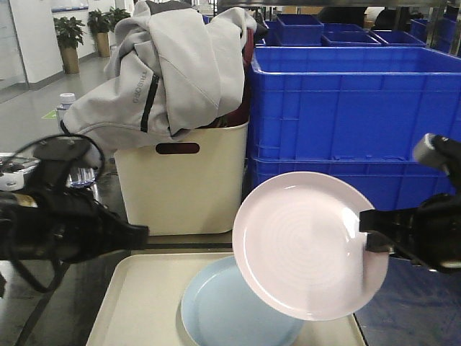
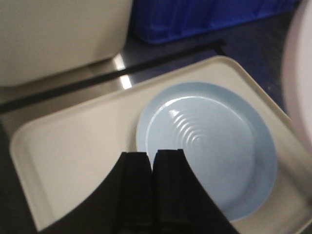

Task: Grab plate from conveyor and place on tray
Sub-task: 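Lower the pink plate onto the blue plate and open the right gripper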

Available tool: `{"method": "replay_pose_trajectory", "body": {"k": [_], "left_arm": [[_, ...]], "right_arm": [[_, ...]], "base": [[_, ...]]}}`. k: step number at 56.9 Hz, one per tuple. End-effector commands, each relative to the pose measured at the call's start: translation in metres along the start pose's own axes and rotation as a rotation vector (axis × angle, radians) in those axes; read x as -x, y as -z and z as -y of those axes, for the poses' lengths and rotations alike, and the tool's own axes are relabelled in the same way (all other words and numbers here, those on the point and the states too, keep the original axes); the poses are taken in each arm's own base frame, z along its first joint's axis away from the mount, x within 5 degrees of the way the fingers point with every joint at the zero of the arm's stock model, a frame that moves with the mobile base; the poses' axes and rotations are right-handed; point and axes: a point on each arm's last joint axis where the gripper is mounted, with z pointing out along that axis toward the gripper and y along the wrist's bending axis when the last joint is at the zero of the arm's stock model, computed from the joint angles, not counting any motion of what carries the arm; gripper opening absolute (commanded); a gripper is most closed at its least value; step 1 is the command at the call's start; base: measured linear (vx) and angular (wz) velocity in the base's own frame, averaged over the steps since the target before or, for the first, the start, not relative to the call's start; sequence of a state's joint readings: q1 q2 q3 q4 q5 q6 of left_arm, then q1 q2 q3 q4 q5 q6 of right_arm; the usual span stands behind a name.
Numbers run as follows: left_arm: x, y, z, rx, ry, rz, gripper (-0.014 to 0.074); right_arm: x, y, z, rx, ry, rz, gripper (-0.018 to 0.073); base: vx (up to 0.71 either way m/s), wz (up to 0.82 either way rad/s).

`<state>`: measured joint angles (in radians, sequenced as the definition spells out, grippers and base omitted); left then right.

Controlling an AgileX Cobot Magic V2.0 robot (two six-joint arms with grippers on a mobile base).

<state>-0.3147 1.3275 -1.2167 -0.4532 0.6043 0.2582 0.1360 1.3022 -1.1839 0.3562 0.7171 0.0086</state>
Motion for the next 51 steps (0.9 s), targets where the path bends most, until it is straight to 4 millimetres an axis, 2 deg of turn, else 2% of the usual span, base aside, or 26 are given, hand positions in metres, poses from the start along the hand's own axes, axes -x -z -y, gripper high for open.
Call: {"method": "replay_pose_trajectory", "body": {"k": [1, 9, 18, 24, 32, 39, 51], "left_arm": [[0.024, 0.042, 0.004, 0.06, -0.005, 0.205, -0.0006], [0.026, 0.064, 0.004, 0.105, -0.014, 0.256, -0.0006], [0.026, 0.066, 0.004, 0.106, -0.002, 0.255, -0.0006], [0.026, 0.066, 0.004, 0.106, -0.001, 0.256, -0.0006], [0.026, 0.065, 0.004, 0.105, -0.001, 0.251, -0.0006], [0.025, 0.065, 0.004, 0.105, -0.001, 0.242, -0.0006], [0.025, 0.065, 0.004, 0.105, -0.002, 0.24, -0.0006]], "right_arm": [[0.014, -0.011, -0.005, 0.071, -0.036, 0.077, -0.001], [0.01, -0.049, -0.002, 0.14, -0.089, 0.002, -0.001], [0.001, -0.086, -0.005, 0.188, -0.106, -0.07, -0.001], [-0.004, -0.103, -0.01, 0.182, -0.079, -0.091, -0.001], [-0.006, -0.115, -0.006, 0.181, -0.124, -0.099, -0.0009], [-0.006, -0.117, -0.006, 0.191, -0.108, -0.09, 0.0002], [-0.004, -0.117, -0.01, 0.23, -0.1, -0.068, 0.0139]], "base": [[0.0, 0.0], [0.0, 0.0], [0.0, 0.0], [0.0, 0.0], [0.0, 0.0], [0.0, 0.0], [0.0, 0.0]]}}
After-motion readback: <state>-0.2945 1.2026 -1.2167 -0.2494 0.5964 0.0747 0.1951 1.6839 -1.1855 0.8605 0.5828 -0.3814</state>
